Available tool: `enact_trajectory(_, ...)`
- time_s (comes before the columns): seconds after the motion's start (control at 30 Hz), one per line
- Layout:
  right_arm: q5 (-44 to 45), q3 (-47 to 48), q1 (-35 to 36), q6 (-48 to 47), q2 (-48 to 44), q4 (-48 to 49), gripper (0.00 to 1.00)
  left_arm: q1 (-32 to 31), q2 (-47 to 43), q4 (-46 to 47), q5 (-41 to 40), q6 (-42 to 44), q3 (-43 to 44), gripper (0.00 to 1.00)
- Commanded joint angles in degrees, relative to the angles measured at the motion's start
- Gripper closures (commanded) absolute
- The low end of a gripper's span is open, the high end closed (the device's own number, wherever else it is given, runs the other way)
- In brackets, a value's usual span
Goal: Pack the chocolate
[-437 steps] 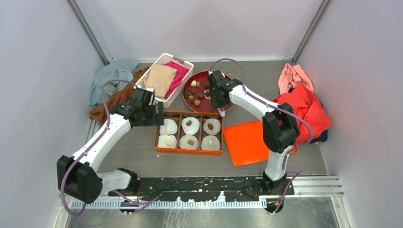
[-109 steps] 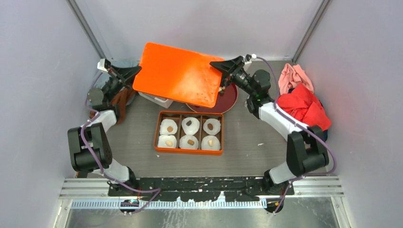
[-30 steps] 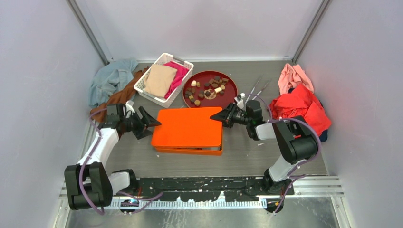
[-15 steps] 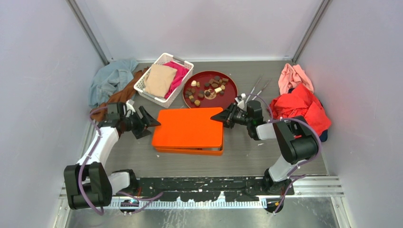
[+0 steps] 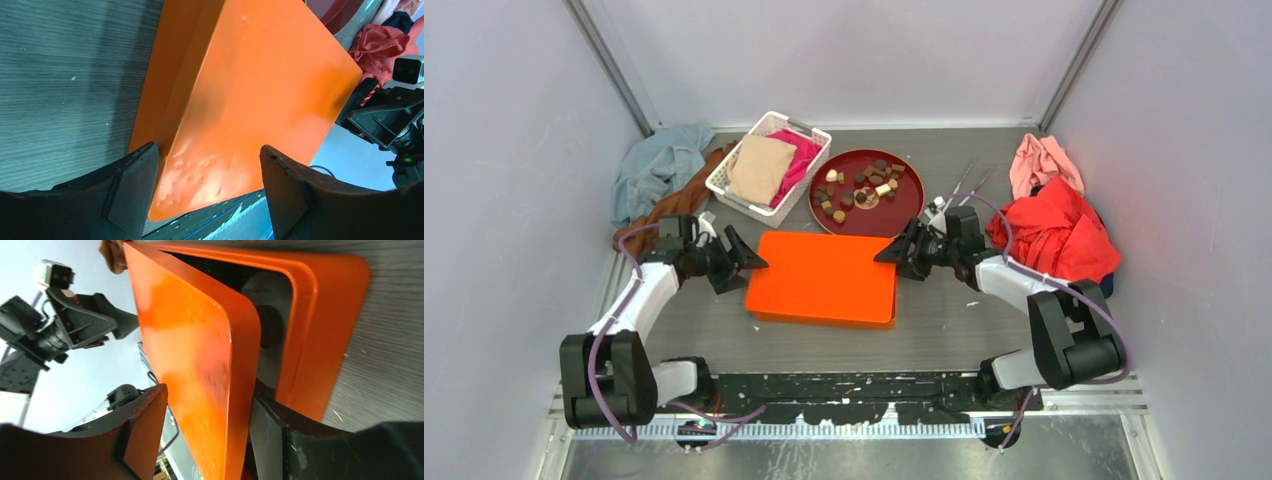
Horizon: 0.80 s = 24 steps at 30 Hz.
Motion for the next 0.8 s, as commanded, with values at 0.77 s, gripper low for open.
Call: enact_trajectory(0.77,17.8,10.0,0.0,-10.8,-13.1,-34.5,0.26,-6.8,-1.2,-1.0,-2.5,1.4,5.9,0.26)
